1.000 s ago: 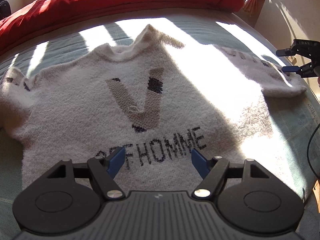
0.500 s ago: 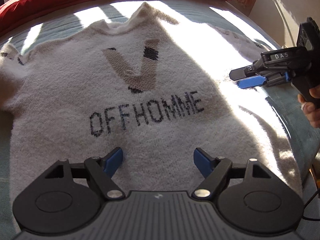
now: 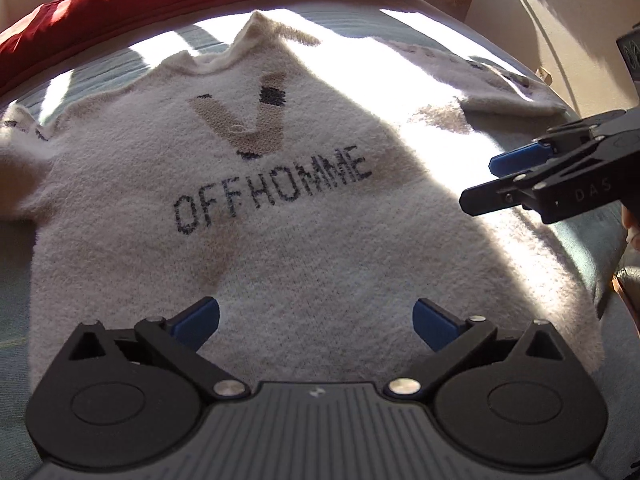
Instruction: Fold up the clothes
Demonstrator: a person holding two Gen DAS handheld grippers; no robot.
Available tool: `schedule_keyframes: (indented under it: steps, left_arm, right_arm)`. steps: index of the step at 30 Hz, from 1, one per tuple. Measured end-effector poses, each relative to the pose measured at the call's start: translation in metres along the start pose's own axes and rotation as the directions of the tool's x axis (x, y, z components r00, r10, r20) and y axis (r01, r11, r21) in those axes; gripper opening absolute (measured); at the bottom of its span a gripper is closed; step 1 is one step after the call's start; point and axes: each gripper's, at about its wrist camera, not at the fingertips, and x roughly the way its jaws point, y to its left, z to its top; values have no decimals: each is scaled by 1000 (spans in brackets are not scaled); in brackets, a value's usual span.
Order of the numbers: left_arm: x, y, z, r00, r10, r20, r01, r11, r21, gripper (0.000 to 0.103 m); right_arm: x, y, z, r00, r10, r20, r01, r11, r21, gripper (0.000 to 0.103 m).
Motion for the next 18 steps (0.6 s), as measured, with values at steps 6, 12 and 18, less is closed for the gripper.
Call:
schedule_keyframes:
  steps: [6,12,18]
  left_arm:
    - [-18,0,-57,999,45,8,-45,999,-3,102]
    - [-43,21,-96,1000,4,-13,-6,994,-111,102]
    - [-83,51,-62,993,25,117,-8,989,-147,102]
  right_arm:
    - [20,22,-51,996,-82,28,85,993,-87,103]
    - [12,19,-73,992,-88,85,91,995,-34,103]
    - [9,26,-67,991,-120,58,121,992,-15,103]
